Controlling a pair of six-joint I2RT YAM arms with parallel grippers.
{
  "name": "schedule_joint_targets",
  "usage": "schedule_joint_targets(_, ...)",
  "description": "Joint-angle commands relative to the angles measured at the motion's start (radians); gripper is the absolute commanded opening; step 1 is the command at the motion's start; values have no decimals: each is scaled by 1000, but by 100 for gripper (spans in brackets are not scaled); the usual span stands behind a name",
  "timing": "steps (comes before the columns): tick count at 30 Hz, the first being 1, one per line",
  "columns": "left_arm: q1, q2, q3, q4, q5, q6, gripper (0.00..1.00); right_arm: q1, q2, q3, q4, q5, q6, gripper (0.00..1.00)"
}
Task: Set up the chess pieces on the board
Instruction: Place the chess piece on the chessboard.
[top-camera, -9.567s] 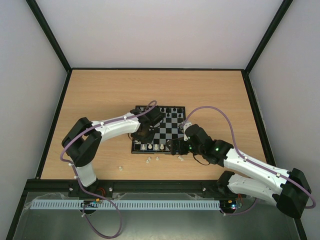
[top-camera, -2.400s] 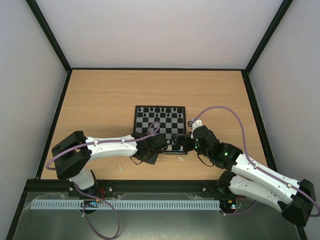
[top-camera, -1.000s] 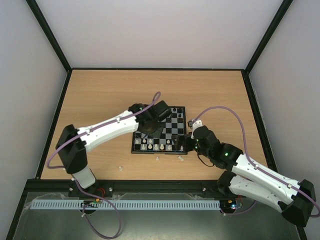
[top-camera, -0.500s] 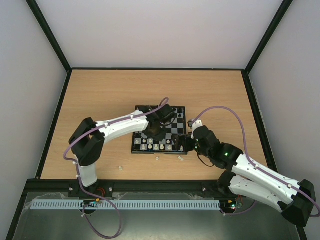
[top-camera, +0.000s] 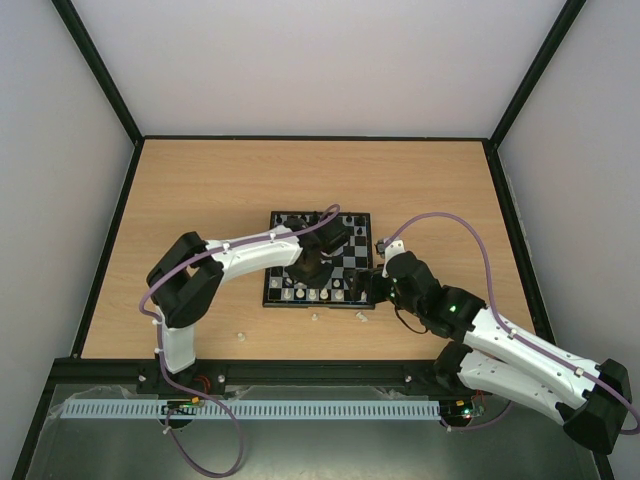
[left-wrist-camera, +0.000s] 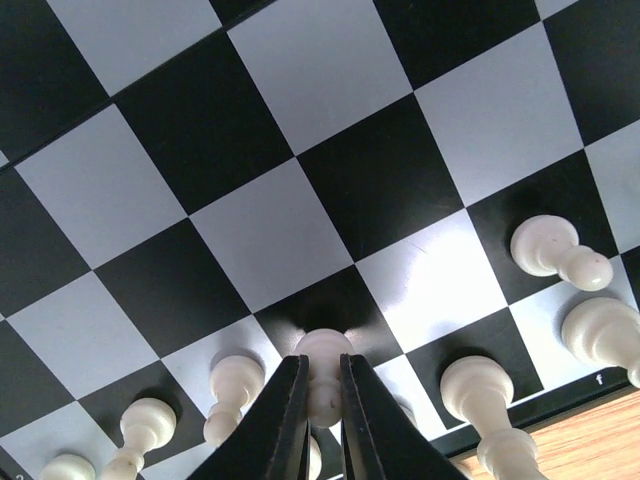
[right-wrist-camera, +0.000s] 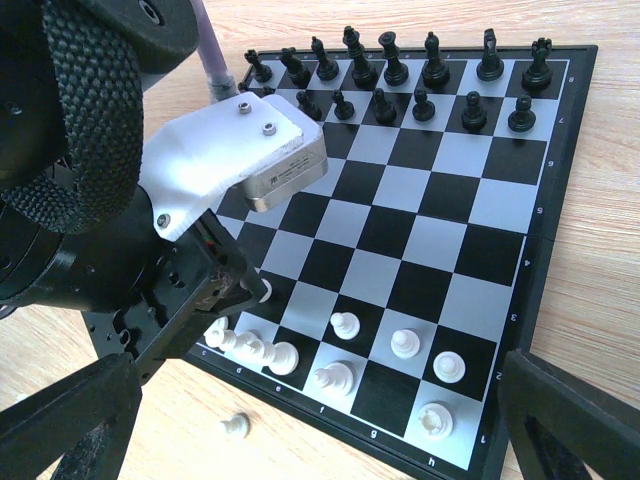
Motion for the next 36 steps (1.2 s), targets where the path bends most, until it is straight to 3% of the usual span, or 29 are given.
schedule_joint_targets(1, 9, 13, -14, 15, 14, 7, 11, 3, -3, -14, -11, 5, 2, 99)
schedule_joint_targets(19, 11, 21, -23, 20, 14, 3, 14, 3, 1, -14, -10, 2, 2, 98)
schedule_joint_targets(28, 11, 17, -14, 12, 9, -1, 20, 3, 0, -13, -9, 0, 1, 99)
schedule_joint_targets(36, 11, -80, 69, -60, -61, -23, 23, 2, 0, -13, -10, 1, 1, 99)
